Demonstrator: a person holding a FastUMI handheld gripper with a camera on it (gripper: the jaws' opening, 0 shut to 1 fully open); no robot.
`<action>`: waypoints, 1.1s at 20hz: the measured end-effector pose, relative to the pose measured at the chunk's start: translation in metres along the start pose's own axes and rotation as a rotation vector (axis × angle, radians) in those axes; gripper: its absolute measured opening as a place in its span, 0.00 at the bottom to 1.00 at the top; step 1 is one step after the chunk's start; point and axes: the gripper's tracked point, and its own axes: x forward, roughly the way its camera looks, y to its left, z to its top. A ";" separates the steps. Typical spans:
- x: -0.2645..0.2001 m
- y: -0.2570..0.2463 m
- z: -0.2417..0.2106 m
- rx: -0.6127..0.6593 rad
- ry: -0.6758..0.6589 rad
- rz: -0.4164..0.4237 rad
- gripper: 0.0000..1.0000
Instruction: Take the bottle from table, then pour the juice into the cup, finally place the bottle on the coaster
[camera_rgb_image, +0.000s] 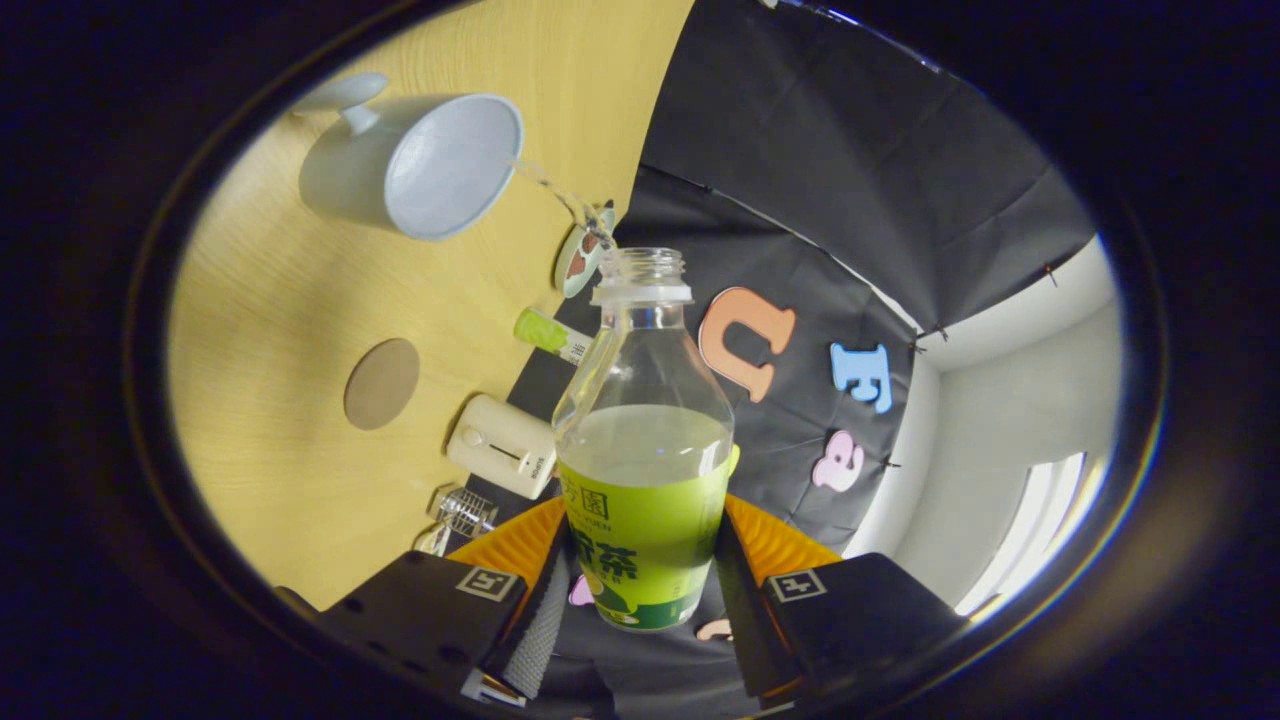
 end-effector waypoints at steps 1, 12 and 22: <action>0.000 -0.001 0.001 -0.007 -0.001 -0.001 0.76; 0.000 -0.033 0.009 -0.077 -0.037 -0.064 0.76; 0.000 -0.050 0.005 -0.116 -0.034 -0.095 0.76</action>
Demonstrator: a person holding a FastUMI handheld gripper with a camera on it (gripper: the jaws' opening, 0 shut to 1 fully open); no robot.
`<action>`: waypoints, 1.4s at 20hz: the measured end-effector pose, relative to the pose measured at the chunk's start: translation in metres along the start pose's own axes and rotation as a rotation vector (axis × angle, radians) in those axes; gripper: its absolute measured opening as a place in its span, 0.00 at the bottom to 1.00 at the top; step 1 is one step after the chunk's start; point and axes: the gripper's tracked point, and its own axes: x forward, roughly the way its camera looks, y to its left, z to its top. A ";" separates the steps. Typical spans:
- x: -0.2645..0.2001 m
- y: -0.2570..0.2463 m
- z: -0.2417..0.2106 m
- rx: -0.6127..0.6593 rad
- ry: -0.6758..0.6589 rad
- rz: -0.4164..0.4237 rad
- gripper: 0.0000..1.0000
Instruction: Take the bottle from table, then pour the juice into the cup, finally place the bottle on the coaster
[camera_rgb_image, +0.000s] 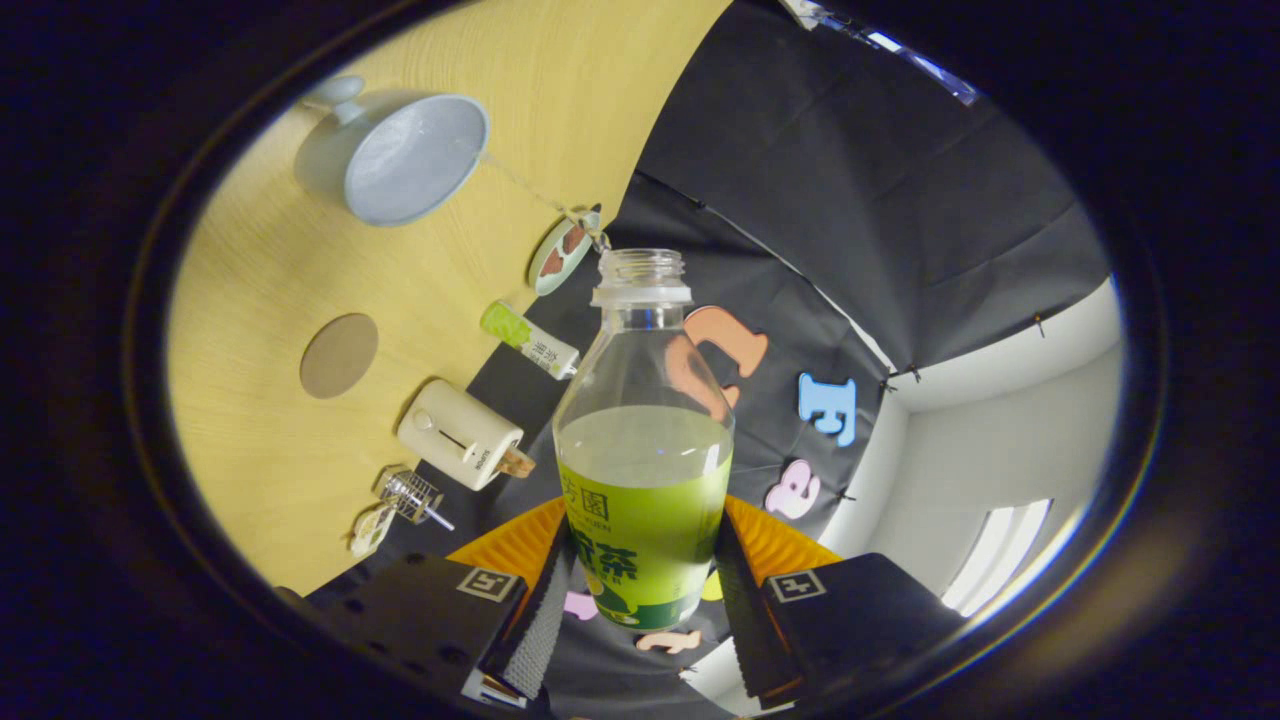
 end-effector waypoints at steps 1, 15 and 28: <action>0.000 -0.001 -0.001 -0.003 0.000 -0.004 0.76; -0.003 0.004 -0.008 0.137 0.035 0.007 0.76; -0.016 0.018 -0.017 0.901 0.068 0.193 0.76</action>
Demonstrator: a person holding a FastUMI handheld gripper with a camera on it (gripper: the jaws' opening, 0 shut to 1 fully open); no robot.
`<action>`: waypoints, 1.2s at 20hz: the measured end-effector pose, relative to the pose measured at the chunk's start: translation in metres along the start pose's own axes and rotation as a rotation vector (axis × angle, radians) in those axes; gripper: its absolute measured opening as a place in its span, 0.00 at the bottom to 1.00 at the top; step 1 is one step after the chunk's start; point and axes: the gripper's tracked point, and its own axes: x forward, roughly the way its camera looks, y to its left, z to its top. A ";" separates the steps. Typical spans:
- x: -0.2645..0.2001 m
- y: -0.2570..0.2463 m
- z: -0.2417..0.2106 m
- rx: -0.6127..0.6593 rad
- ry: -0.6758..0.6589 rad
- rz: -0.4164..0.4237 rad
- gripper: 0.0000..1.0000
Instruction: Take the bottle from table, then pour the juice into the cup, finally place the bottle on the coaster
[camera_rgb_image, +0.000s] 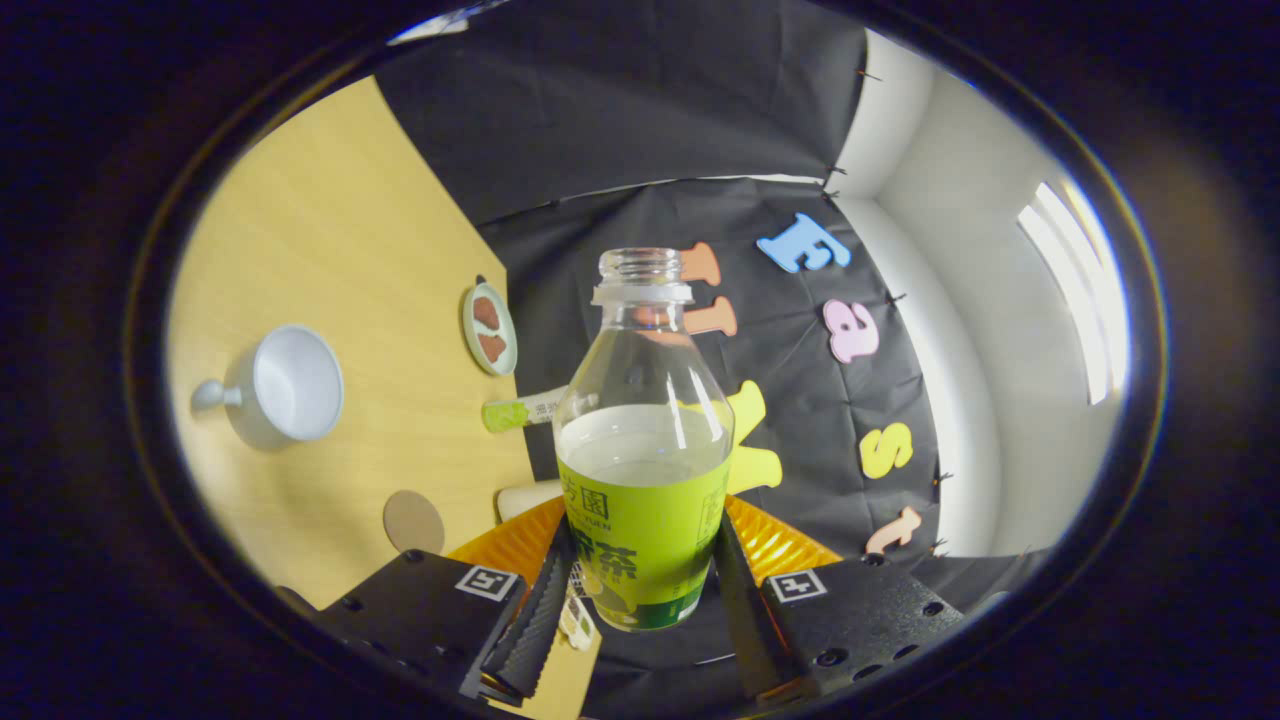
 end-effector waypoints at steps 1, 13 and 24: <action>0.003 -0.005 0.000 0.062 -0.002 0.002 0.76; 0.022 -0.057 -0.008 0.848 -0.030 0.104 0.76; 0.073 0.019 -0.037 1.148 0.051 0.257 0.76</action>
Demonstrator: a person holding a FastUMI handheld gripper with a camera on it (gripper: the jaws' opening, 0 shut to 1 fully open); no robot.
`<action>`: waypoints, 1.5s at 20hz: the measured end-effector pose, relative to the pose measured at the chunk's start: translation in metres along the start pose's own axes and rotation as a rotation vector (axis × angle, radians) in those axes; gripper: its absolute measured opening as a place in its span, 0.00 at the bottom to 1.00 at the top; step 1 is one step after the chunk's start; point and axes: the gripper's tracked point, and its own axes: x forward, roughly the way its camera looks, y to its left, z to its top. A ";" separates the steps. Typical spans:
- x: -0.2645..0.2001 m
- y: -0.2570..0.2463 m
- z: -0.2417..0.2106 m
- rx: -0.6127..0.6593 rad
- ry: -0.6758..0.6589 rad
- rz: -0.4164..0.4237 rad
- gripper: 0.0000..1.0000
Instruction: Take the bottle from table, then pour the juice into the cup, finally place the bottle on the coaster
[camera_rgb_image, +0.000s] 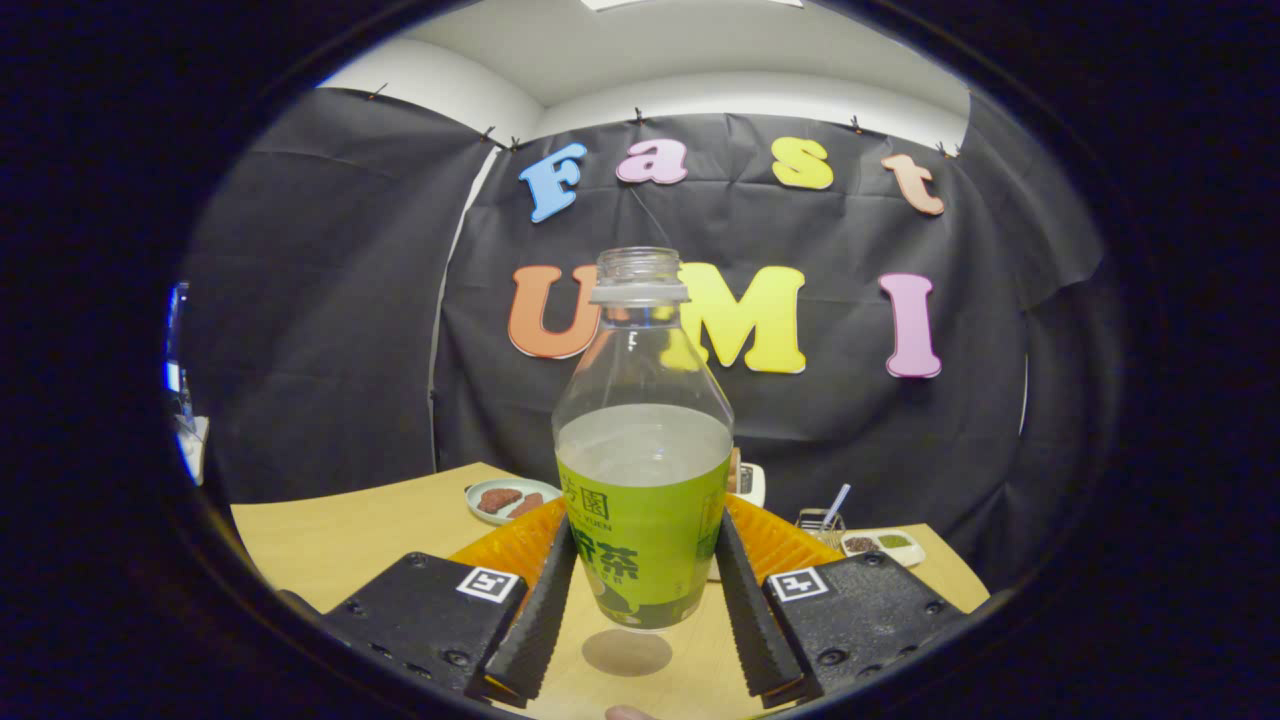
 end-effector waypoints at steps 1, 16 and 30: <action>0.005 0.003 -0.012 0.002 0.017 0.008 0.77; 0.074 0.009 -0.135 0.064 0.209 0.041 0.79; 0.077 0.002 -0.149 0.082 0.230 0.019 0.96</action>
